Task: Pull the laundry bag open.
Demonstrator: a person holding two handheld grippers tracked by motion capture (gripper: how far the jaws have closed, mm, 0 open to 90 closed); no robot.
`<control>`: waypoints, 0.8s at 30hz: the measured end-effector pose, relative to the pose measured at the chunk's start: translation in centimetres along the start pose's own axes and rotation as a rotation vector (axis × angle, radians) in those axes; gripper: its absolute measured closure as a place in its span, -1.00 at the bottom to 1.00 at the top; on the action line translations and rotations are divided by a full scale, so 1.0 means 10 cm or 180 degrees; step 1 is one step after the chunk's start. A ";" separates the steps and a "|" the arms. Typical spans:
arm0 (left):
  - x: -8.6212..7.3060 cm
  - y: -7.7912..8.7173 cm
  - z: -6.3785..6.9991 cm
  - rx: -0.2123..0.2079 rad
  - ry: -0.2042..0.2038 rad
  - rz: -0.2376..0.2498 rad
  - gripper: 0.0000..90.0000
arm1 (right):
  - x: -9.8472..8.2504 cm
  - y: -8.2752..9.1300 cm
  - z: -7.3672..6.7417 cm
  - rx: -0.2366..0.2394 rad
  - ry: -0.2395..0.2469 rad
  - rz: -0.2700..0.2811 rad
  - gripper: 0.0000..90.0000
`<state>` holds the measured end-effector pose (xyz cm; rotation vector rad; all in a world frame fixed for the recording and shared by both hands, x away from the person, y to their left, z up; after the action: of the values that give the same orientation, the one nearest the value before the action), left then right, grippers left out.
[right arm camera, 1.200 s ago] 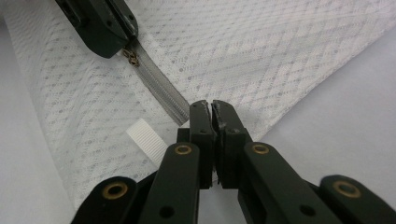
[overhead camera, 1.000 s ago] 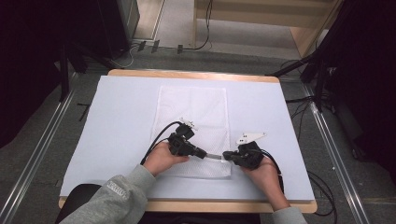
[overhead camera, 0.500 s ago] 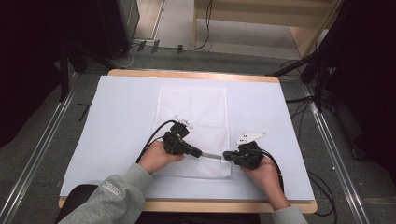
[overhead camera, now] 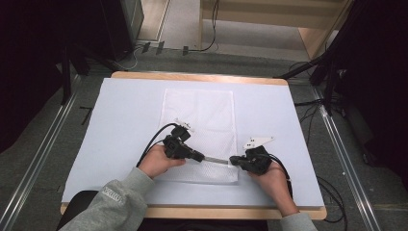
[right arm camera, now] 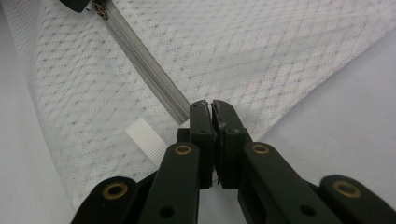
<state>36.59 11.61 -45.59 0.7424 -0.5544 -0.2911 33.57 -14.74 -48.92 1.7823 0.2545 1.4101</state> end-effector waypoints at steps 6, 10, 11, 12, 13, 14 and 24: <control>-0.03 0.07 -0.01 0.0009 -0.0012 0.0007 0.95 | 0.00 0.00 0.00 0.0012 -0.0016 0.0008 0.98; -0.05 0.10 -0.02 0.0025 -0.0001 0.0010 0.95 | 0.00 0.00 0.00 0.0013 -0.0014 0.0009 0.98; -0.05 0.11 -0.03 0.0016 0.0006 0.0011 0.95 | 0.00 0.00 0.00 0.0013 -0.0013 0.0007 0.98; -0.05 0.12 -0.03 0.0013 0.0005 0.0010 0.95 | 0.00 0.00 0.00 0.0013 -0.0013 0.0007 0.98; -0.05 0.13 -0.04 0.0011 0.0007 0.0015 0.95 | 0.00 0.00 0.00 0.0013 -0.0013 0.0007 0.98; -0.06 0.14 -0.04 0.0014 0.0006 0.0012 0.95 | 0.00 0.00 0.00 0.0014 -0.0011 0.0008 0.98; -0.10 0.24 -0.08 -0.0020 0.0054 0.0062 0.95 | 0.00 0.00 0.00 0.0015 -0.0014 0.0008 0.98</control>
<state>36.41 14.24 -44.73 0.7325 -0.5441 -0.2682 33.58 -14.76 -48.94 1.7898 0.2535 1.4084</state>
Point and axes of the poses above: each handheld gripper's, and its own axes: y roughly backward along the jaws, x roughly out of its top, z roughly to its right, the point moved 2 cm from there along -y, roughly forward along the jaws, and after that the axes turned 13 degrees about y, right-handed, at the moved point
